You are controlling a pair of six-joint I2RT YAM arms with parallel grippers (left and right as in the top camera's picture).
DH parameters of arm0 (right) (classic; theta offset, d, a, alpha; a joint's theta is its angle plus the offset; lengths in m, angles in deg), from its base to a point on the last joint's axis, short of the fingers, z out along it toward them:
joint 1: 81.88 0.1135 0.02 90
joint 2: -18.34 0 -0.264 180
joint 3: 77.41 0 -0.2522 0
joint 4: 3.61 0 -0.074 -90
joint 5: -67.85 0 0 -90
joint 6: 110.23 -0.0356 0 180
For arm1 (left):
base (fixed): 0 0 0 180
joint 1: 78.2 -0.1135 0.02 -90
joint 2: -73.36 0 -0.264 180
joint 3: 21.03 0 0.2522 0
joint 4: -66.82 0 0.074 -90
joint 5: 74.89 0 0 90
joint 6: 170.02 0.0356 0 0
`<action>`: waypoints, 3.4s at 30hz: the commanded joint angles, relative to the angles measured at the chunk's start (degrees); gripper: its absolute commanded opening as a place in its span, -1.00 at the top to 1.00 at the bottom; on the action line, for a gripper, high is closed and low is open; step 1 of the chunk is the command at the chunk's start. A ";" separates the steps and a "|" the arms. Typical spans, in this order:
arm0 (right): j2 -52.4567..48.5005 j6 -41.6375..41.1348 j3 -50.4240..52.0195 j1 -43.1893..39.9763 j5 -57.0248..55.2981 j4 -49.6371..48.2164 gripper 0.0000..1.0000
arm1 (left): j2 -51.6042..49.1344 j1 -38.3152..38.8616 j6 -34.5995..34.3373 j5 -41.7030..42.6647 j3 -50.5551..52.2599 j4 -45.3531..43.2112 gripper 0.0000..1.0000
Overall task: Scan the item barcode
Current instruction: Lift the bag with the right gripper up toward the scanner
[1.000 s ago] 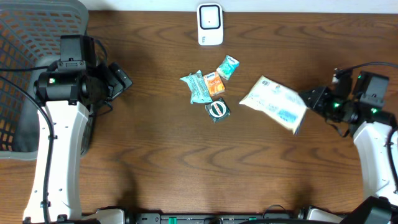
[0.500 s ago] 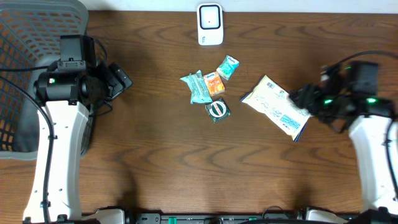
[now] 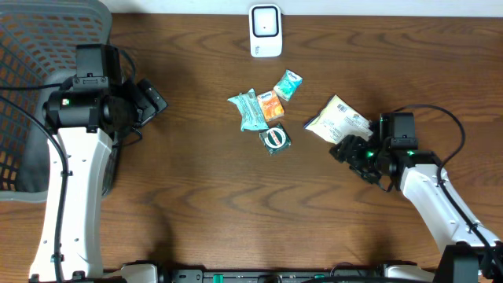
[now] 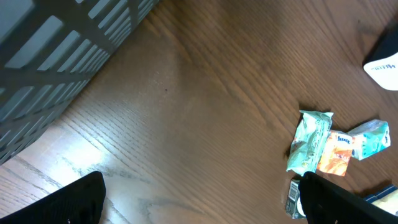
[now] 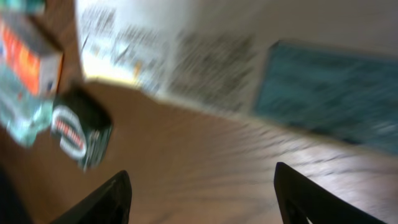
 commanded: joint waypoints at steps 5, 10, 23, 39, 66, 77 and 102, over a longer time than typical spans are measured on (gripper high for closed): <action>-0.39 -6.64 0.13 -4.20 -6.62 -2.78 -0.47 | -0.04 -0.28 -0.07 -0.72 0.07 -0.02 -0.95; -1.51 -6.73 0.13 -4.83 -8.09 -4.07 -0.50 | -0.07 -0.28 -0.07 -0.70 0.07 -0.02 -0.96; -9.27 11.17 -3.10 -15.28 -7.45 -18.03 -0.64 | -0.07 -0.28 -0.07 -0.72 0.07 -0.02 -0.96; -9.31 8.22 -14.97 -15.74 7.63 11.76 -0.99 | -0.07 -0.28 -0.07 -0.72 0.07 -0.02 -0.96; -14.56 -24.92 5.29 -7.43 -6.27 -29.03 -0.99 | -0.04 -0.28 -0.07 -0.70 0.07 -0.04 -0.96; -31.52 -19.96 5.27 -6.62 2.67 -52.04 0.06 | -0.04 -0.28 -0.04 -0.72 0.07 -0.02 -0.96; -18.93 -5.51 -0.20 -8.13 40.35 -53.92 0.98 | -0.07 -0.28 -0.07 -0.70 0.07 -0.02 -0.96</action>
